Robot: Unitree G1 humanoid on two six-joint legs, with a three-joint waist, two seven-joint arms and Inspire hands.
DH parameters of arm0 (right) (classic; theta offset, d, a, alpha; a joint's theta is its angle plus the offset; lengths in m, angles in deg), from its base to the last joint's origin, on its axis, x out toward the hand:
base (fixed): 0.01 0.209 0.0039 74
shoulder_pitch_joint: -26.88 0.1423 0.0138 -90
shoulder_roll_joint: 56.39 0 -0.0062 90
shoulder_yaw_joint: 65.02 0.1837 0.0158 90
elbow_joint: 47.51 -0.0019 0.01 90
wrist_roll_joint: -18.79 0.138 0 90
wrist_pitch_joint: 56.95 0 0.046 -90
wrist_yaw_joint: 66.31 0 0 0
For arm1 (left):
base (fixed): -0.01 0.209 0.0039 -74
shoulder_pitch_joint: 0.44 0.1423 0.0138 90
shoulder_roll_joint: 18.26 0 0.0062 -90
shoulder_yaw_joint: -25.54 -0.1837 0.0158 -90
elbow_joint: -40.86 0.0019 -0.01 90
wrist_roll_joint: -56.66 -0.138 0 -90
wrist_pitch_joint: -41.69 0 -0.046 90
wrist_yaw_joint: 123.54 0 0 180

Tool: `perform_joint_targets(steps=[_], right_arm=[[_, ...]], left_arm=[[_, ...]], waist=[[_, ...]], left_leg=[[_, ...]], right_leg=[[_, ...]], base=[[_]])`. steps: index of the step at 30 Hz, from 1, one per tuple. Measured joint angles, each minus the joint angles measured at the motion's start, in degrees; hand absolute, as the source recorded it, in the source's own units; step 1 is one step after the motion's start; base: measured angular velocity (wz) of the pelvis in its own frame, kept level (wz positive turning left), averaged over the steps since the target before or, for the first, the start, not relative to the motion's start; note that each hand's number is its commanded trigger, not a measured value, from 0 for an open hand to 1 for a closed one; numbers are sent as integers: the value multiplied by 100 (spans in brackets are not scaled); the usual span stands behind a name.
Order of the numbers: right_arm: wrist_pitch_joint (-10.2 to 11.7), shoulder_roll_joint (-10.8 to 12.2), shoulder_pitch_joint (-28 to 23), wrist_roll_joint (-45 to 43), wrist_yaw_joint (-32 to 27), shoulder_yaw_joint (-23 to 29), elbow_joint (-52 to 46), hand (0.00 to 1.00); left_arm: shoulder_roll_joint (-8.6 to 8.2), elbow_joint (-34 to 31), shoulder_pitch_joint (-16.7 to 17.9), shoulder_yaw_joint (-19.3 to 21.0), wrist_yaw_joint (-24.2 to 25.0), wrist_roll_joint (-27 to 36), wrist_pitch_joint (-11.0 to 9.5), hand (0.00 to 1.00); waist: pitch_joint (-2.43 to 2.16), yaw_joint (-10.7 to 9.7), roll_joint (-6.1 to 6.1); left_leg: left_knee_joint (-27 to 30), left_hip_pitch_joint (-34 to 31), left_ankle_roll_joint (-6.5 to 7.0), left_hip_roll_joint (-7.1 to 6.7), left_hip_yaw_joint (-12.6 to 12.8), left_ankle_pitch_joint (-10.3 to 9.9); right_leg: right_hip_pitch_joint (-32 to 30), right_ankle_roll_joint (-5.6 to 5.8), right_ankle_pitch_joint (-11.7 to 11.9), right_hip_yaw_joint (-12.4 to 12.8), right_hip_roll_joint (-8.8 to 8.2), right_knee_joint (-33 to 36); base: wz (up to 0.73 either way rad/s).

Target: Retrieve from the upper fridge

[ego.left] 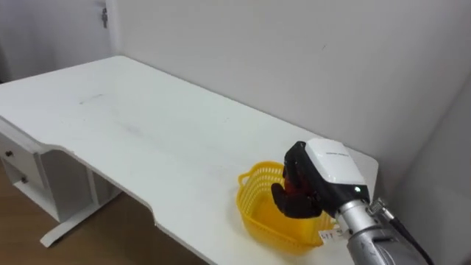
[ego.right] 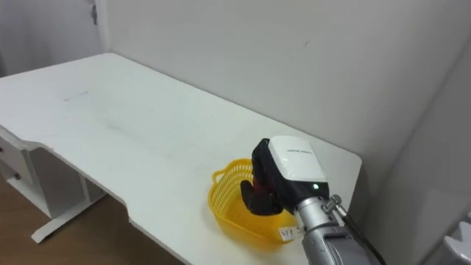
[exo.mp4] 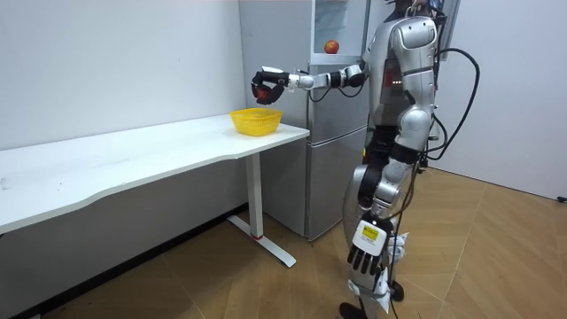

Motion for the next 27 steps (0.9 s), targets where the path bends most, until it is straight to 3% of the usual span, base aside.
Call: perform_joint_targets(steps=[6,7,8,10,18,27], right_arm=[[-78,-2,141,70,144,-195,246,100],[-94,-2,140,71,160,-205,249,95],[-126,-2,140,79,169,-224,256,58],[-128,-2,140,119,171,-227,257,0],[-125,-2,165,133,172,-315,375,0],[-122,-4,306,339,331,-409,713,0]], left_arm=[[-4,1,39,14,97,-2,65,0],[-4,1,45,14,106,-2,79,0],[-3,0,55,15,120,1,102,0],[-3,0,66,15,131,1,107,0],[51,-27,58,16,133,5,105,0],[71,-14,47,20,129,5,106,0]], waist=[[6,29,-10],[6,29,-10],[6,26,-11],[6,24,-11],[18,25,-109],[26,28,-114]], left_leg=[[-14,82,0,-12,-14,0],[-14,82,0,-15,-14,0],[-14,83,0,-20,-15,0],[-13,84,1,-30,-20,0],[-11,88,4,-66,-22,2],[-13,79,4,-67,-14,2]], right_leg=[[79,0,0,0,-10,0],[78,0,0,0,-13,0],[75,0,0,-1,-21,0],[73,3,-1,-1,-32,0],[63,32,-19,-2,-71,1],[58,32,-19,-5,-73,0]], base=[[0],[0],[0],[0],[0],[0]])
